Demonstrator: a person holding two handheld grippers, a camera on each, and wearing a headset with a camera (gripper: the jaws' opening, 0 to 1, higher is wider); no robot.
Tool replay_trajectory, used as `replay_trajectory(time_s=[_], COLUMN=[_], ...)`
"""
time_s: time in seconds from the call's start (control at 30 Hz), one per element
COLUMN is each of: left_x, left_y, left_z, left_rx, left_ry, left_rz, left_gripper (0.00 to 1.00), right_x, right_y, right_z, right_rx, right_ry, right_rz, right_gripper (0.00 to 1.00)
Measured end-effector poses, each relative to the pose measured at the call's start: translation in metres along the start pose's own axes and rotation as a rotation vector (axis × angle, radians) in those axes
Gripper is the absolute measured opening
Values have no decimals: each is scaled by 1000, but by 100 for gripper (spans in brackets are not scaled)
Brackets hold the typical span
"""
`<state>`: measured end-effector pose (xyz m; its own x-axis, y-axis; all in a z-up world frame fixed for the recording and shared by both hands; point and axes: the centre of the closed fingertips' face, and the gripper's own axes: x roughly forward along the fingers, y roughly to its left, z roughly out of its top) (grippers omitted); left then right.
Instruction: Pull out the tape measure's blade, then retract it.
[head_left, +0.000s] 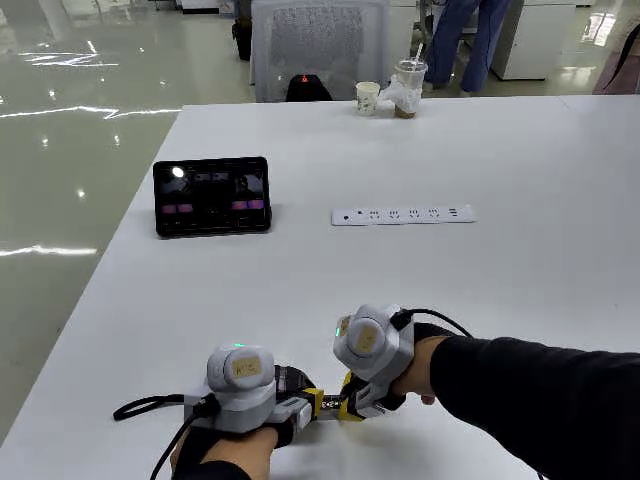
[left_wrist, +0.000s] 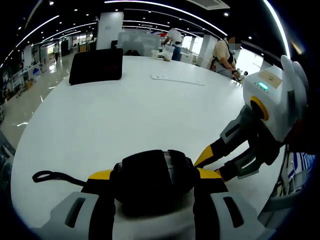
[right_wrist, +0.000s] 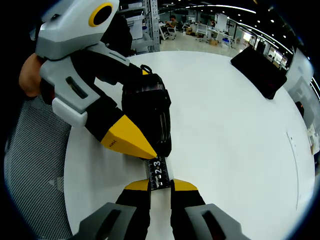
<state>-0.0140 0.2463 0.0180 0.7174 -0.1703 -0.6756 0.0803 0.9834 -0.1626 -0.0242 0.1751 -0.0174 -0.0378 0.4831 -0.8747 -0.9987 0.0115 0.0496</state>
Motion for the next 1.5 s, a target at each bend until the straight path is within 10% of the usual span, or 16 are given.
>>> replay_trajectory(time_s=[1.5], left_x=[-1], left_y=[0], left_z=[-1], left_rx=[-4], left_ry=[-1], left_rz=[-11], left_gripper=[58], right_x=[11], right_y=[4], right_z=[21], right_rx=[-7], right_ry=[-57], right_rz=[21], right_gripper=[12])
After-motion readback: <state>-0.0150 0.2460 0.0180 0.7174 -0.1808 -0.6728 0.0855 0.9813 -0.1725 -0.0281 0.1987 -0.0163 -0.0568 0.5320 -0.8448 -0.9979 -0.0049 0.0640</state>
